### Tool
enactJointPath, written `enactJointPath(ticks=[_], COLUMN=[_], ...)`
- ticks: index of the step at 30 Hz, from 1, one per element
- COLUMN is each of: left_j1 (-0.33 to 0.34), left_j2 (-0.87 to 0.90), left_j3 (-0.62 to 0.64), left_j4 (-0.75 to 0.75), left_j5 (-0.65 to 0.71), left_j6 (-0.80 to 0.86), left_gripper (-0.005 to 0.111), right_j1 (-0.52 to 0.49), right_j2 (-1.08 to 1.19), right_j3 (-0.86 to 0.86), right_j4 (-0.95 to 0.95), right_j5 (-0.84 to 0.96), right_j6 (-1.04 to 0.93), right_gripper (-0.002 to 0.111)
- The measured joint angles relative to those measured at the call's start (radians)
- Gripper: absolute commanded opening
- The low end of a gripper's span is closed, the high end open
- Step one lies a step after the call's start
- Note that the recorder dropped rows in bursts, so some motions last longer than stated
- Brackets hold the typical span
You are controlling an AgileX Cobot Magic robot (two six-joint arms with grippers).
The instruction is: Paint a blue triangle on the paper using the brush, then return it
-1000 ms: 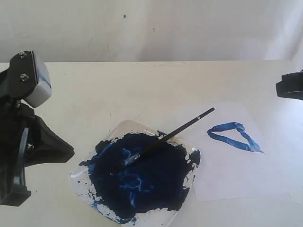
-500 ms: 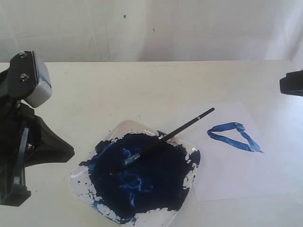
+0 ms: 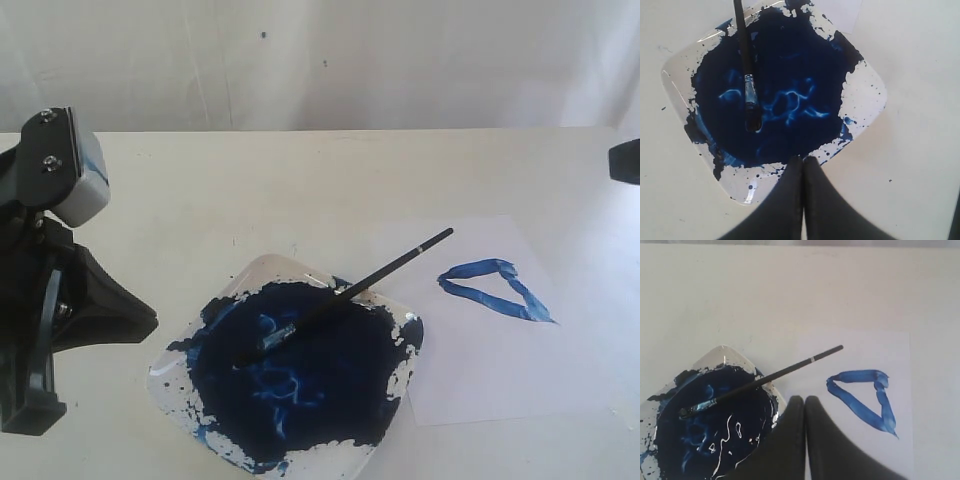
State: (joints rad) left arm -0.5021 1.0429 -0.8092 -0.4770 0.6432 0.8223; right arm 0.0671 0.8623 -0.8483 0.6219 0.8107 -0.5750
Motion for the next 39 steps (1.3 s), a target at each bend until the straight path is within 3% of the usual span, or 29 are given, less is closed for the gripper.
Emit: enactJointPath(ticks=[13, 26, 30, 35, 39], left_j1=[0.000, 0.000, 0.000, 0.000, 0.000], left_j2=[0.000, 0.000, 0.000, 0.000, 0.000], left_j3=[0.000, 0.000, 0.000, 0.000, 0.000], left_j4=[0.000, 0.000, 0.000, 0.000, 0.000], left_j5=[-0.002, -0.005, -0.005, -0.005, -0.005], left_j6=[0.000, 0.000, 0.000, 0.000, 0.000], left_gripper=[0.000, 0.000, 0.000, 0.000, 0.000], right_j1=[0.096, 0.096, 0.096, 0.096, 0.096], right_j2=[-0.480, -0.560, -0.561, -0.596, -0.642], right_j3=[0.000, 0.037, 0.118, 0.260, 0.382], right_j4=[-0.035, -0.045, -0.189, -0.441, -0.520], right_j5=[-0.045, -0.218, -0.244, -0.309, -0.400], right_j6=[0.020, 0.179, 0.261, 0.520, 0.575], right_gripper=[0.000, 0.000, 0.000, 0.000, 0.000])
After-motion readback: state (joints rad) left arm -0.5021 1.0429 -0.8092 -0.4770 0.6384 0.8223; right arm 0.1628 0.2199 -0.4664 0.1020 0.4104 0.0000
